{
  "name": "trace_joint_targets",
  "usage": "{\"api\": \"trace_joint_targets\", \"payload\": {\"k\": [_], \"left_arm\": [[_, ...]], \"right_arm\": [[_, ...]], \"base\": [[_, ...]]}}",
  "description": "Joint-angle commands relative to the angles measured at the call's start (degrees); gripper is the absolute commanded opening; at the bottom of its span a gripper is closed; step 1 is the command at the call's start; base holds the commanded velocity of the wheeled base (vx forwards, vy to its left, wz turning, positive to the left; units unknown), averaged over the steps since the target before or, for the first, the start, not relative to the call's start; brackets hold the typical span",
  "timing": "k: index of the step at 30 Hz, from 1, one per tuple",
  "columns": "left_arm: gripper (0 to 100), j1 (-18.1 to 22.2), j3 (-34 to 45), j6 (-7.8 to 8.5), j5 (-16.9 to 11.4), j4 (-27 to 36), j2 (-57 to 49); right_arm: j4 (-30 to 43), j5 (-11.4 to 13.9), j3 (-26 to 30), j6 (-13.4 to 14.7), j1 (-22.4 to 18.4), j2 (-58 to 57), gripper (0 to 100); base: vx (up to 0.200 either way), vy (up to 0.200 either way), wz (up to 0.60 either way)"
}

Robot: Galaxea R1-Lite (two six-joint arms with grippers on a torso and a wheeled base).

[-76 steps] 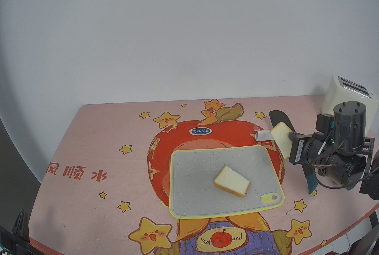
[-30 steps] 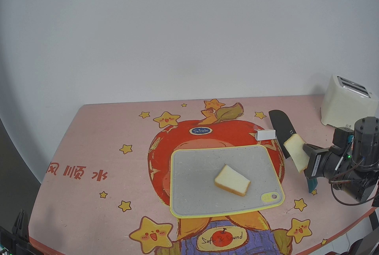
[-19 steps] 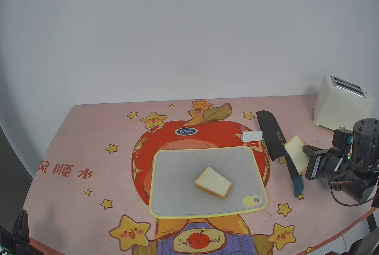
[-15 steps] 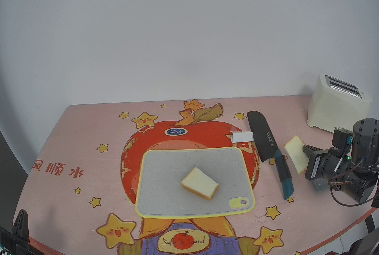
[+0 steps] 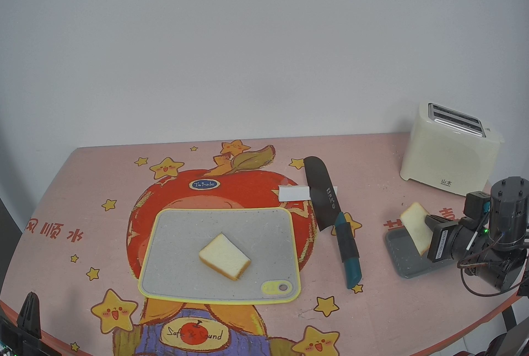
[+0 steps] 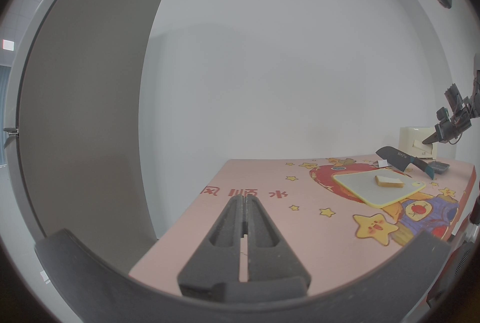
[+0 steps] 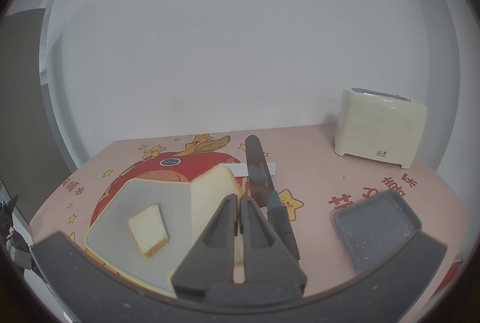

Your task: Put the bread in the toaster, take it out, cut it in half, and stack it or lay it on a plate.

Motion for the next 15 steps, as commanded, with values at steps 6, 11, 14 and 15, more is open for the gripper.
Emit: {"api": "trace_joint_targets", "payload": {"k": [6,11,14,15], "left_arm": [[0,0.0,1.0,0.00,0.0,0.0,-0.9],[0,0.0,1.0,0.00,0.0,0.0,-0.9],[0,0.0,1.0,0.00,0.0,0.0,-0.9],[0,0.0,1.0,0.00,0.0,0.0,-0.9]], "right_arm": [[-0.1,0.5,2.0,0.4,-1.8,-0.2,0],[-0.1,0.5,3.0,0.4,-3.3,0.3,0],[-0.2,0.6,3.3,0.5,-3.6,0.8,0],[-0.2,0.6,3.5,0.5,-3.7,1.1,0]], "base": [[0.000,0.000,0.00],[0.000,0.000,0.00],[0.000,0.000,0.00],[0.000,0.000,0.00]]}}
